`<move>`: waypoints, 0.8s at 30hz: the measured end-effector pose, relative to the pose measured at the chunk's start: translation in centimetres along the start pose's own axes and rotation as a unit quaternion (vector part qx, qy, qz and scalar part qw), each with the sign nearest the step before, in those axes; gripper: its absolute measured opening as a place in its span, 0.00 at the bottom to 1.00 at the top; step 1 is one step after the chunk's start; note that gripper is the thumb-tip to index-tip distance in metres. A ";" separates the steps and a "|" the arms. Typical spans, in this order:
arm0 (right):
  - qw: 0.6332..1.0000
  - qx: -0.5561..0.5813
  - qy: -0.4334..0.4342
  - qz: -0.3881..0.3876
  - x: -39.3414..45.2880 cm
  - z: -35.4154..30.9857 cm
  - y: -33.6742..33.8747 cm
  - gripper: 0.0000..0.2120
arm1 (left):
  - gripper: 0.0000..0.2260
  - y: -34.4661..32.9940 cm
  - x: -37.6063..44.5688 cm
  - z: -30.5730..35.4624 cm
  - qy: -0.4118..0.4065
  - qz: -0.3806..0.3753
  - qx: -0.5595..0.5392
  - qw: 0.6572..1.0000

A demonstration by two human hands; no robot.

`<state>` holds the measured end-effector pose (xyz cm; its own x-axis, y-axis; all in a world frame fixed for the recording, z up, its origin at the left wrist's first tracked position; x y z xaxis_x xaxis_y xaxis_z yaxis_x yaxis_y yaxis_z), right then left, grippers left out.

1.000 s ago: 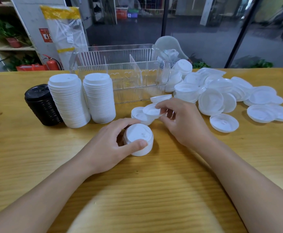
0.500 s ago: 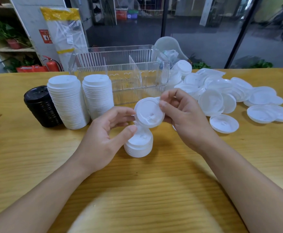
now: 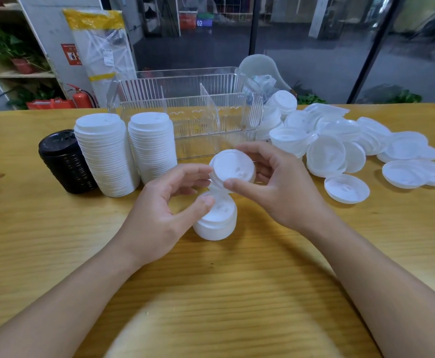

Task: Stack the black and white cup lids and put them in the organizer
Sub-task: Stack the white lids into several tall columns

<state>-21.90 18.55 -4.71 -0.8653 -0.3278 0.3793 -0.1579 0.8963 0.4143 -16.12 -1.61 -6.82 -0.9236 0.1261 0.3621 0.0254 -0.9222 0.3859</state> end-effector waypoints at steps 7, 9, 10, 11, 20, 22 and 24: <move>0.993 -0.105 0.019 -0.053 -0.3 -0.7 -0.5 0.19 | 0.48 -1.4 -0.4 -1.5 0.076 -0.079 0.116 0.987; 0.984 -0.154 0.031 -0.086 -0.5 -0.8 -1.3 0.21 | 0.51 -1.6 -0.4 -1.7 0.085 -0.086 0.128 0.984; 0.982 -0.158 0.031 -0.096 -0.6 -0.8 -1.6 0.22 | 0.51 -1.6 -0.4 -1.8 0.087 -0.086 0.129 0.984; 0.982 -0.156 0.031 -0.100 -0.6 -0.8 -1.7 0.21 | 0.51 -1.5 -0.3 -1.8 0.089 -0.085 0.130 0.984; 0.969 -0.202 0.041 -0.139 -1.1 -1.0 -3.5 0.24 | 0.55 -1.7 -0.3 -1.8 0.089 -0.082 0.127 0.984; 0.969 -0.203 0.044 -0.135 -1.1 -1.1 -3.4 0.25 | 0.55 -1.7 -0.3 -1.7 0.087 -0.081 0.131 0.984; 0.968 -0.206 0.045 -0.134 -1.1 -1.1 -3.4 0.26 | 0.55 -1.7 -0.3 -1.7 0.084 -0.082 0.134 0.984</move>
<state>-19.92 15.51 -5.66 -0.7716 -0.5735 0.2753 -0.1525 0.5869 0.7952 -16.58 -0.73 -8.98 -0.9731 0.1832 0.1395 -0.0509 -0.7618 0.6458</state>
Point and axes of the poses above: each hand's wrist, its own x-axis towards the middle knuckle, its own y-axis out of the back of the hand, z = x × y, the point moved 9 cm from there along x, towards the middle knuckle, and after that the axes turned 2 degrees about y, right-handed, at the moved point
